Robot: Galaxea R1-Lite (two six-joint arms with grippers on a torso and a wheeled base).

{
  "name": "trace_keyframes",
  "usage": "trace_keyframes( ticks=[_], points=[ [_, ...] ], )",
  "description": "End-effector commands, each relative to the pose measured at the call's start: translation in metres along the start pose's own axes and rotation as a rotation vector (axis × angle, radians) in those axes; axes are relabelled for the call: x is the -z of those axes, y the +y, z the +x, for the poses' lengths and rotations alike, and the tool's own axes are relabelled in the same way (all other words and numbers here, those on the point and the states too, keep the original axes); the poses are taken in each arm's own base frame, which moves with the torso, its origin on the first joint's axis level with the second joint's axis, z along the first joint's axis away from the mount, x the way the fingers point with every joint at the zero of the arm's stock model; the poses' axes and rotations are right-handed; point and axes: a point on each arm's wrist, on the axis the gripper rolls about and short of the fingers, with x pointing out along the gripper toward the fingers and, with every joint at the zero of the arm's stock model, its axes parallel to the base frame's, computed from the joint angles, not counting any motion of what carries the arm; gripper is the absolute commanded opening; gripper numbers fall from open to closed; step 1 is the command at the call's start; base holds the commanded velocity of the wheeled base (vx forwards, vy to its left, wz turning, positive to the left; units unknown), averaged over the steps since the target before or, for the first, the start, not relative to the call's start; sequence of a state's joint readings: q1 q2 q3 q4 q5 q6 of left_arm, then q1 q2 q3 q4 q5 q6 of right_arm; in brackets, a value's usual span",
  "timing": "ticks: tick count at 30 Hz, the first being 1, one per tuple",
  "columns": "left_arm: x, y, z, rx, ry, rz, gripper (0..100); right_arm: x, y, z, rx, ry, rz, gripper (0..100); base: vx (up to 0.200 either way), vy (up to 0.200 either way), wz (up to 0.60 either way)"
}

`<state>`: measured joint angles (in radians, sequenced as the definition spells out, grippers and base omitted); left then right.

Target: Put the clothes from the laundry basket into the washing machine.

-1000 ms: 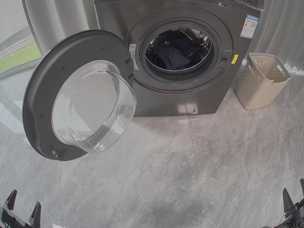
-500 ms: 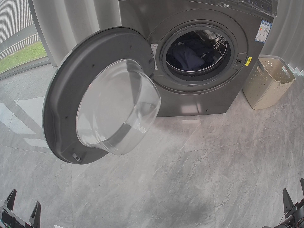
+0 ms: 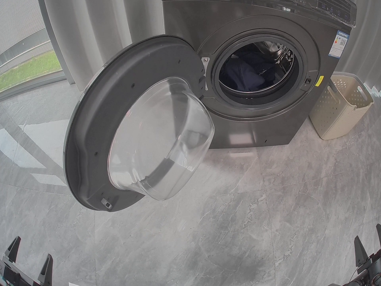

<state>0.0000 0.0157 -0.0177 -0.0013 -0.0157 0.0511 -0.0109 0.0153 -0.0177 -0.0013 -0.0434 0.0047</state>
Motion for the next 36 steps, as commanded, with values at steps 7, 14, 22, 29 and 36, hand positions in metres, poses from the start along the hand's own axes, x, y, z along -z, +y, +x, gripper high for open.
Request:
trace_keyframes(
  ticks=[7,14,22,29,36],
  points=[
    [-0.067,0.003,-0.012,-0.017,-0.234,-0.062,100,0.005,0.000,0.001,0.001,0.011,-0.001,100,0.000,0.000,0.00],
    [-0.106,0.001,0.048,0.212,0.024,-0.056,100,0.005,0.000,0.001,-0.001,0.011,-0.001,100,0.000,0.000,0.00],
    [-0.150,-0.006,0.121,0.388,0.148,-0.091,100,0.005,0.000,0.001,-0.001,0.011,-0.002,100,0.000,0.000,0.00],
    [-0.169,-0.026,0.163,0.536,0.148,-0.091,100,0.005,0.000,0.001,-0.001,0.011,-0.002,100,0.000,0.000,0.00],
    [-0.172,-0.050,0.185,0.646,0.157,-0.085,100,0.005,0.000,0.001,-0.001,0.011,-0.001,100,0.000,0.000,0.00]
  ],
)
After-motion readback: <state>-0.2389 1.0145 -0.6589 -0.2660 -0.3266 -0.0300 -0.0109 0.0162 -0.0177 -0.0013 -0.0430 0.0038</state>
